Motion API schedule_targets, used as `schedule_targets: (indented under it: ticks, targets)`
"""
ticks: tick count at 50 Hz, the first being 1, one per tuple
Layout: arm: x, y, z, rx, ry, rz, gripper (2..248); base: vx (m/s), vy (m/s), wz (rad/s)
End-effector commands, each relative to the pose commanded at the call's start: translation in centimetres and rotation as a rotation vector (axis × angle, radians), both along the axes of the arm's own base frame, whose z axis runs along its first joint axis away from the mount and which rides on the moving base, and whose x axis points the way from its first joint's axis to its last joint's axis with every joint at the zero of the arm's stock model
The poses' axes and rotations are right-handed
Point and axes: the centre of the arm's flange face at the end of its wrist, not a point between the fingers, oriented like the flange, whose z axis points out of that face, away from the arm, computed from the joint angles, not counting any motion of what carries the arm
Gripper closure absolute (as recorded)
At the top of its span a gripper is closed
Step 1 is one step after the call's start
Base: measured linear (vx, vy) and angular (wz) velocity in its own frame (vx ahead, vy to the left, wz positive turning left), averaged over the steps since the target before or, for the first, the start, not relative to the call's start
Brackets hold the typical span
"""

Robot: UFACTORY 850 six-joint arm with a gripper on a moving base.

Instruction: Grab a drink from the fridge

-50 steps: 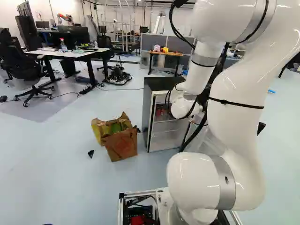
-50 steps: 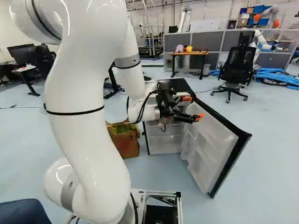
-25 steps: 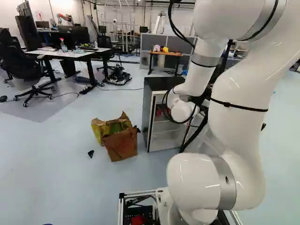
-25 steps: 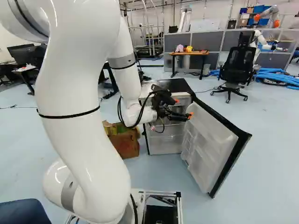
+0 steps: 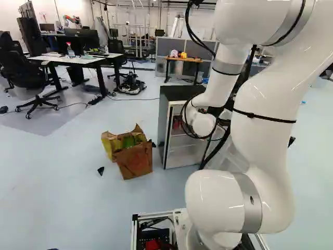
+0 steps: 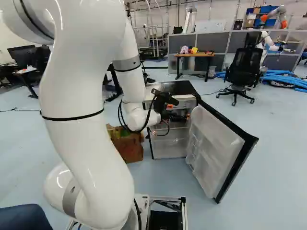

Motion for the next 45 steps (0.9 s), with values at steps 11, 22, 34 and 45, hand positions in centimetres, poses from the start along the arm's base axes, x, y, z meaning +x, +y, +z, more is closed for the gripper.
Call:
schedule_targets:
  ticks: [11, 22, 34, 45]
  targets:
    - [1.0, -0.5, -1.5, 0.011, 0.052, 0.088, 3, 0.0, 0.0, 0.0]
    - [1.9, -1.2, -3.0, 0.021, 0.101, 0.173, 3, 0.0, 0.0, 0.0]
    - [2.7, -2.0, -4.7, 0.032, 0.154, 0.264, 3, 0.0, 0.0, 0.0]
    - [3.4, -2.8, -6.3, 0.041, 0.202, 0.348, 3, 0.0, 0.0, 0.0]
